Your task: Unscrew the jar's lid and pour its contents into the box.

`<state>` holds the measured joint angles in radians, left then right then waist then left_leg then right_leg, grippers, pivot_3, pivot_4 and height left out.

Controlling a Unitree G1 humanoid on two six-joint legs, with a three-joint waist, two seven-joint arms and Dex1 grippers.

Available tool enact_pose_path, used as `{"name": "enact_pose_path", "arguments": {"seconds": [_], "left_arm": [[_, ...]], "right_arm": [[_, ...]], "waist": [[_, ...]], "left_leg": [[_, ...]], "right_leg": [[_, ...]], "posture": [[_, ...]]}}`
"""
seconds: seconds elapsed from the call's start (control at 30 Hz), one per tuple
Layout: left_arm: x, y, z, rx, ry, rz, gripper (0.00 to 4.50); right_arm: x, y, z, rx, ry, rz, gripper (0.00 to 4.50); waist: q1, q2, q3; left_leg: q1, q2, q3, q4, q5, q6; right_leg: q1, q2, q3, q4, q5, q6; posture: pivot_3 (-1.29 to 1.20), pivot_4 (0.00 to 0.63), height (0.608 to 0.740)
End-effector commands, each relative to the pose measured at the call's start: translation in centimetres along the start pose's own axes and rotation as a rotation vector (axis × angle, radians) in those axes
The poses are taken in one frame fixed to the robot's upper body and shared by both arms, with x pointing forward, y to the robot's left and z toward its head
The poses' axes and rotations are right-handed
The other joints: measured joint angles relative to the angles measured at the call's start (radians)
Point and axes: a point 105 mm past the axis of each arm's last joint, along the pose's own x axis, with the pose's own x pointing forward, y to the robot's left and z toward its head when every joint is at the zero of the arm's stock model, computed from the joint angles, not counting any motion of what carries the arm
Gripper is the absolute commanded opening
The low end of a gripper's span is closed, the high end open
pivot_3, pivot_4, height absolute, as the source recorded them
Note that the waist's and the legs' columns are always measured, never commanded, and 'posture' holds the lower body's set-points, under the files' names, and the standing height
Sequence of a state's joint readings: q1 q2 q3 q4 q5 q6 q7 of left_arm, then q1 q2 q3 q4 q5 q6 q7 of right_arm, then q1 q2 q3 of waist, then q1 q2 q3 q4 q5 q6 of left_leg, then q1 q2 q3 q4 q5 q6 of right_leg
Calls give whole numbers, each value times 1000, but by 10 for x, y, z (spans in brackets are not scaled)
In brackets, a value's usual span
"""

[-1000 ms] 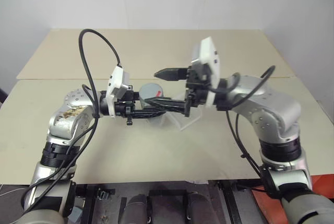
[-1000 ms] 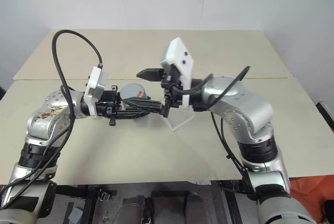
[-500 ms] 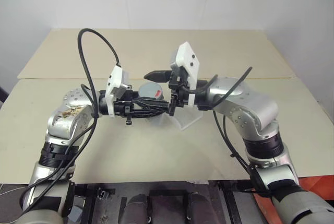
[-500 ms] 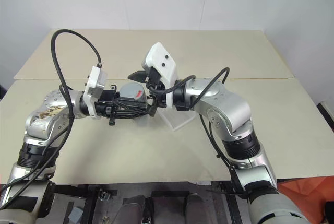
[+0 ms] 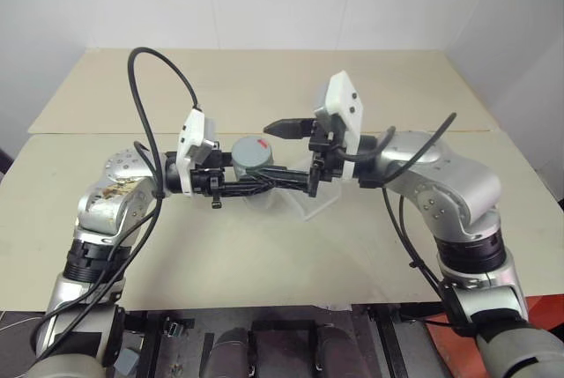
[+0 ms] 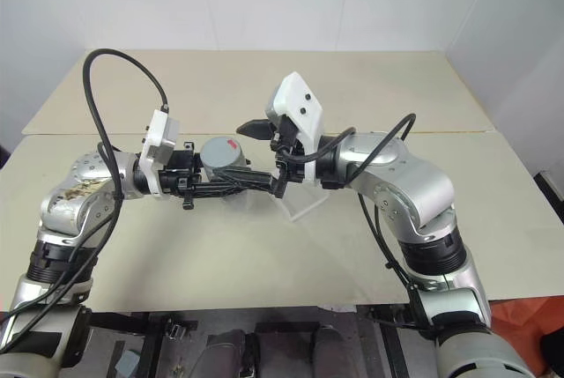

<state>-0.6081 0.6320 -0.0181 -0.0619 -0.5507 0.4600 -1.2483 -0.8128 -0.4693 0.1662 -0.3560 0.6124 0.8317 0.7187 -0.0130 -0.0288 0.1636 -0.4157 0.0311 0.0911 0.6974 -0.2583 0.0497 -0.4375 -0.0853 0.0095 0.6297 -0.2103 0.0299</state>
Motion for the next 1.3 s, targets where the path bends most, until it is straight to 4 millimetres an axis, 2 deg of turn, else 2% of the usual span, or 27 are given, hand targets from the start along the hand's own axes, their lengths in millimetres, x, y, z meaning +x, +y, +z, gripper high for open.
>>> {"name": "enact_pose_path", "arguments": {"seconds": [0.03, 0.37, 0.43, 0.5, 0.63, 0.73, 0.87, 1.03, 1.17, 1.3], "left_arm": [[-1, -9, 11, 56, -22, -53, 1939], [-3, -9, 11, 56, -17, -52, 1939], [-2, -9, 11, 56, -18, -51, 1939], [-1, -9, 10, 56, -19, -49, 1939], [0, -9, 10, 56, -21, -49, 1939], [1, -8, 10, 56, -23, -48, 1939], [2, -8, 10, 56, -25, -49, 1939], [3, -8, 10, 58, -23, -51, 1939], [2, -9, 11, 59, -21, -51, 1939], [0, -9, 11, 59, -18, -48, 1939]], "right_arm": [[-28, -33, 12, -33, -37, -186, 4467], [-41, -39, 9, -25, -29, -231, 4467], [-41, -33, 10, -34, -28, -195, 4467], [-39, -17, 16, -44, -45, -101, 4467], [-28, 8, 25, -43, -88, 22, 4467], [-18, 16, 25, -44, -94, 43, 4467], [3, 18, 23, -42, -97, 32, 4467], [18, 18, 24, -43, -94, 19, 4467], [24, 15, 23, -35, -93, -5, 4467], [21, 10, 19, -27, -83, -26, 4467]], "waist": [[0, 0, 0], [-2, 0, 0], [-2, 0, 0], [-1, 0, 0], [0, 0, 0], [-1, 0, 0], [-1, 0, 0], [1, 0, 0], [1, 0, 0], [0, 0, 0]], "left_leg": [[0, 0, 0, 0, 0, 0], [0, 0, 0, 0, 0, 0], [0, 0, 0, 0, 0, 0], [0, 0, 0, 0, 0, 0], [0, 0, 0, 0, 0, 0], [0, 0, 0, 0, 0, 0], [0, 0, 0, 0, 0, 0], [0, 0, 0, 0, 0, 0], [0, 0, 0, 0, 0, 0], [0, 0, 0, 0, 0, 0]], "right_leg": [[0, 0, 0, 0, 0, 0], [0, 0, 0, 0, 0, 0], [0, 0, 0, 0, 0, 0], [0, 0, 0, 0, 0, 0], [0, 0, 0, -1, 0, 0], [0, 0, 0, 0, 0, 0], [0, 0, 0, 1, 0, 0], [0, 0, 0, 0, 0, 0], [0, 0, 0, 0, 0, 0], [0, 0, 0, 0, 0, 0]], "posture": [[0, 150, 740], [0, 150, 740], [0, 150, 740], [0, 150, 740], [0, 150, 740], [0, 150, 740], [0, 150, 740], [0, 150, 740], [0, 150, 740], [0, 150, 740]]}}
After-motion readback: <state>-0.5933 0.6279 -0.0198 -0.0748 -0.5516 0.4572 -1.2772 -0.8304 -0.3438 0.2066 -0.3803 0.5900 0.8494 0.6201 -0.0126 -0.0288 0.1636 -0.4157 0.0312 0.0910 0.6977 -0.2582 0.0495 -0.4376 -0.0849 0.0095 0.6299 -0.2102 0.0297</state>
